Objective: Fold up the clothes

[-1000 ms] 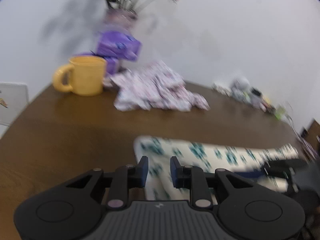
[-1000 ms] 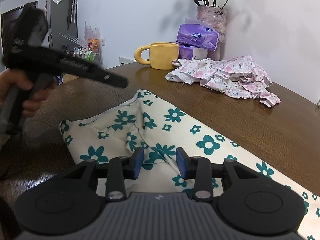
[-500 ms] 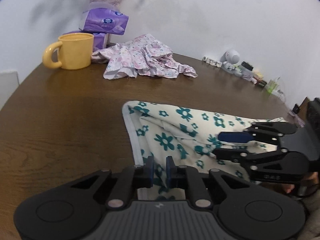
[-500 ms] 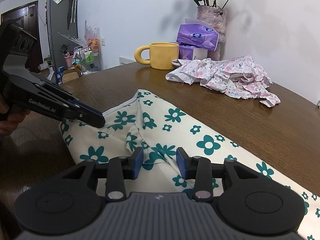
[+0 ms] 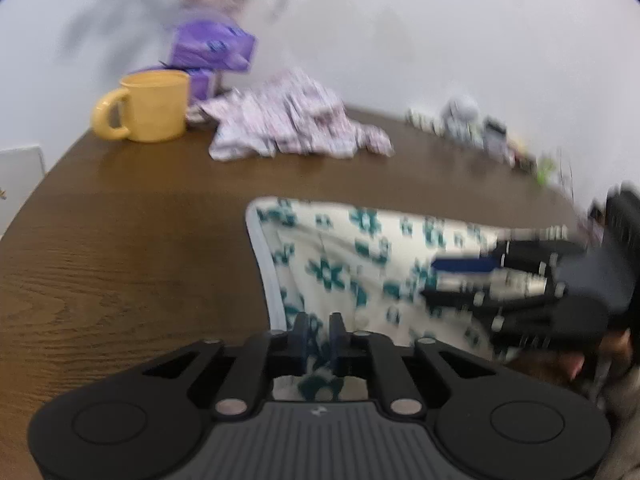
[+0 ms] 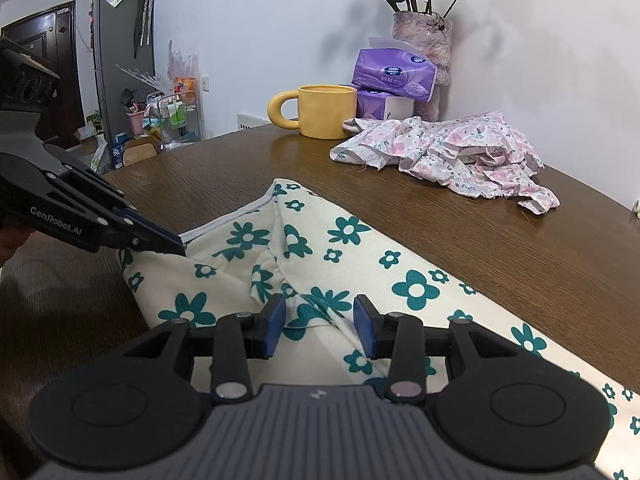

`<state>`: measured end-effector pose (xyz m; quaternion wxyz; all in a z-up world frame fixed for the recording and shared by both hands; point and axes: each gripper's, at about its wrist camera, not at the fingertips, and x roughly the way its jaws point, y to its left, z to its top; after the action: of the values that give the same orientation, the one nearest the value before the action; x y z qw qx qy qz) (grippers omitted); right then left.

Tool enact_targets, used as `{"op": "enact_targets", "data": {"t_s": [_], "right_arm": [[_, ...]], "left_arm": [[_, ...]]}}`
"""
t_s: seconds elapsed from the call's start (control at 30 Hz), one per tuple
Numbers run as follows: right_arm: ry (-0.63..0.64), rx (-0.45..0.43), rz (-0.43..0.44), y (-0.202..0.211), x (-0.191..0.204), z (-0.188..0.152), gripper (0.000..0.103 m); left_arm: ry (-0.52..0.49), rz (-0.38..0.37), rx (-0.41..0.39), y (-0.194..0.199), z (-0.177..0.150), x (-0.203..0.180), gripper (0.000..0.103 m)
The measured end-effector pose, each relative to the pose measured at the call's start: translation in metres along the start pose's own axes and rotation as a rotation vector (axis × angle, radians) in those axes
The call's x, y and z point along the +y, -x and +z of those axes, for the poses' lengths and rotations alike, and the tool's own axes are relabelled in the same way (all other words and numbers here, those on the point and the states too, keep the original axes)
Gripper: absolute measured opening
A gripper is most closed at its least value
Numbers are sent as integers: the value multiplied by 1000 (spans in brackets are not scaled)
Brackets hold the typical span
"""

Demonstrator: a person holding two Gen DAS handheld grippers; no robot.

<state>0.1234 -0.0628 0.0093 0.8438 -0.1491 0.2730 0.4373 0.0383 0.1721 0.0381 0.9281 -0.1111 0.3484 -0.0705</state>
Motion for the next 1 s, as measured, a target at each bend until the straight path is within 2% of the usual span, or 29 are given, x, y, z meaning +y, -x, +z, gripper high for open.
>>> {"op": "enact_targets", "data": {"t_s": [0.03, 0.13, 0.3, 0.4, 0.67, 0.8, 1.0], "right_arm": [[-1, 0, -1, 0, 0, 0, 39], [0, 0, -3, 0, 0, 0, 39], [-1, 0, -4, 1, 0, 0, 40], [2, 0, -6, 1, 0, 0, 40], [12, 0, -9, 2, 1, -1, 41], [12, 0, -10, 2, 2, -1, 41], [20, -1, -15, 3, 3, -1, 41]], "left_arm": [[14, -2, -27, 3, 1, -1, 19], [25, 3, -70, 7, 0, -8, 26], [-30, -3, -59, 7, -10, -29, 25], [-82, 58, -34, 2, -18, -37, 17], [15, 68, -60, 6, -29, -21, 19], [24, 129, -86, 19, -32, -18, 17], [-17, 205, -62, 15, -37, -17, 14]]}}
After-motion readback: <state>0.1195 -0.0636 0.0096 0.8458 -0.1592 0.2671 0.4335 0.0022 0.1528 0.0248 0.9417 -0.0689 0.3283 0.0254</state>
